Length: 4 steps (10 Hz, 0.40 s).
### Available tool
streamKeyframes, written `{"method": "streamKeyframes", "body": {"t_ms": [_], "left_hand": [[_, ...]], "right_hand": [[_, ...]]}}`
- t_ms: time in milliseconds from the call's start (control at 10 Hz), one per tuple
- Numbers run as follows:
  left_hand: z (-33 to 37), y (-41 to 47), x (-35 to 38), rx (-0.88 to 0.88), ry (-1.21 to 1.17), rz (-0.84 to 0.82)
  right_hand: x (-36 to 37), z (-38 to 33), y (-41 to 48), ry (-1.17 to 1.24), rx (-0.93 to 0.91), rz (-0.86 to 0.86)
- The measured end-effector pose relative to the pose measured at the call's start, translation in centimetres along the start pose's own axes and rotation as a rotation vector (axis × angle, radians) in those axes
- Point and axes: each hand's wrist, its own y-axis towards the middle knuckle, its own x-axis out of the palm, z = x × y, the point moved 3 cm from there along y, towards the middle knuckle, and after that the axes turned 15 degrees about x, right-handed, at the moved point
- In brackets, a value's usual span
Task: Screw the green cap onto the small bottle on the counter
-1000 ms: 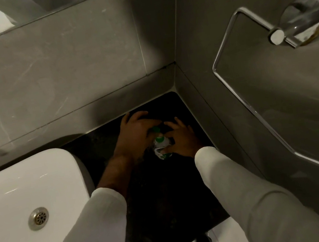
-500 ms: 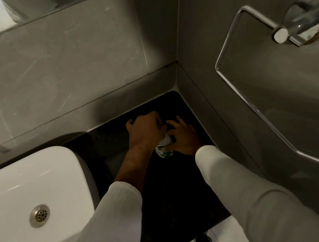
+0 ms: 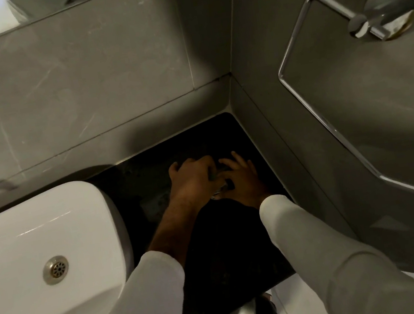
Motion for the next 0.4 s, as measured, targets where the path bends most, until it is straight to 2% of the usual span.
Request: {"method": "streamKeyframes", "body": {"t_ms": [200, 300, 400], "left_hand": [[0.2, -1.3, -0.3, -0.015, -0.043, 0.044], [-0.7, -1.9, -1.1, -0.082, -0.084, 0.073], [-1.8, -3.3, -2.9, -0.104, -0.063, 0.029]], "right_hand": [[0.2, 0.1, -1.3, -0.012, 0.048, -0.031], [-0.4, 0.1, -2.4, -0.015, 0.099, -0.024], [-4.1, -0.8, -6.1, 0.234, -0.024, 0.179]]}}
